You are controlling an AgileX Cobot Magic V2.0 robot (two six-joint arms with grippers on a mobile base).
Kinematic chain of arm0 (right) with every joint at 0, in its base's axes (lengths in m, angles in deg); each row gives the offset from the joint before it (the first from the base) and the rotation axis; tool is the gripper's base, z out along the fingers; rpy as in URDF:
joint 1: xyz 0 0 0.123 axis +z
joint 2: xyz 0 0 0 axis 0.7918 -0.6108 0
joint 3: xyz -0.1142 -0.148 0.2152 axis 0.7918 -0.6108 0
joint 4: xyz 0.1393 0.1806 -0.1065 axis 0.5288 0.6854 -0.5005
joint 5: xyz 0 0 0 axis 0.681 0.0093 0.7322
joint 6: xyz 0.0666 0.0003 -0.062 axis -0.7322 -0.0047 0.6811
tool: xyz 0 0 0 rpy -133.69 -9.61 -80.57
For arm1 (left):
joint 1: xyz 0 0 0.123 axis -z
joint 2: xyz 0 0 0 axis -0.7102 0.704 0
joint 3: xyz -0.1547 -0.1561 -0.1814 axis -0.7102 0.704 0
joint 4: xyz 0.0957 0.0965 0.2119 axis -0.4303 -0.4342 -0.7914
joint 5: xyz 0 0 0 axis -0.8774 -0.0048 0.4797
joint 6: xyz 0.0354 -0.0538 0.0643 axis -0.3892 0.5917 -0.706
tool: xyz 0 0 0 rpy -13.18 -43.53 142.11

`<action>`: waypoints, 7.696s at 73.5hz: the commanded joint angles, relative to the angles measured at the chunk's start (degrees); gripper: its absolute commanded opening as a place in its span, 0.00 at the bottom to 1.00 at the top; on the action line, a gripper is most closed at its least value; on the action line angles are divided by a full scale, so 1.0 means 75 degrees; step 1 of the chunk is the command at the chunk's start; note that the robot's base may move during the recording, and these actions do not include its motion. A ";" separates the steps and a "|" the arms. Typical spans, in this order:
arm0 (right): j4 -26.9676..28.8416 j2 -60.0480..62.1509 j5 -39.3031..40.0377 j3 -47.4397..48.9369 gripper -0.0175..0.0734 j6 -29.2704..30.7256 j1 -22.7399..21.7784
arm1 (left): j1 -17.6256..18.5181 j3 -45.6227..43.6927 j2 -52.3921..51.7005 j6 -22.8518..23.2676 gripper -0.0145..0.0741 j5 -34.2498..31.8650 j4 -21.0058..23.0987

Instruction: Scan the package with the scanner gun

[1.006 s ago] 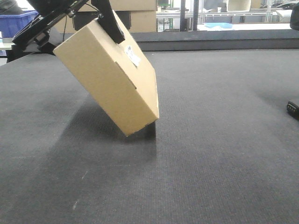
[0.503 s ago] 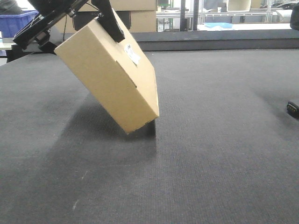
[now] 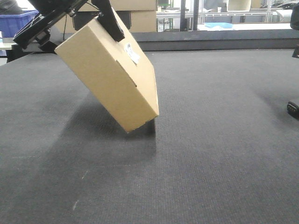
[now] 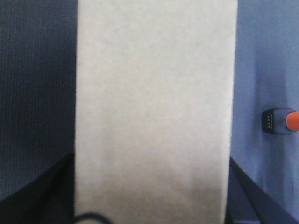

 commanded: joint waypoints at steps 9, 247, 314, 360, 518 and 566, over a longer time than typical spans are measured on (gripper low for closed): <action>0.0028 -0.0058 0.0338 0.0177 0.75 0.0009 -0.0027 | 0.0055 -0.0012 -0.0039 0.0045 0.04 -0.0107 0.0058; 0.0511 0.1597 -0.1325 0.0718 0.01 0.3086 -0.0027 | 0.0055 -0.0012 -0.0204 0.0045 0.04 0.0674 0.0335; -0.0057 -0.0201 0.0873 0.0736 0.01 0.0582 -0.0027 | 0.0055 -0.0012 -0.0204 0.0045 0.04 0.0540 0.0271; -0.0069 -0.0201 0.0461 0.0736 0.79 0.0582 -0.0027 | 0.0055 -0.0012 -0.0204 0.0045 0.04 0.0515 0.0271; -0.0552 0.9085 -0.6505 -0.1662 0.01 0.0613 -0.0027 | -0.1805 0.0033 -0.1717 -0.0787 0.04 0.2466 -0.4306; -0.0552 1.1407 -0.8638 -0.1662 0.01 0.0613 -0.0027 | -0.2966 0.1610 -0.2334 -0.1847 0.04 0.1509 -0.3752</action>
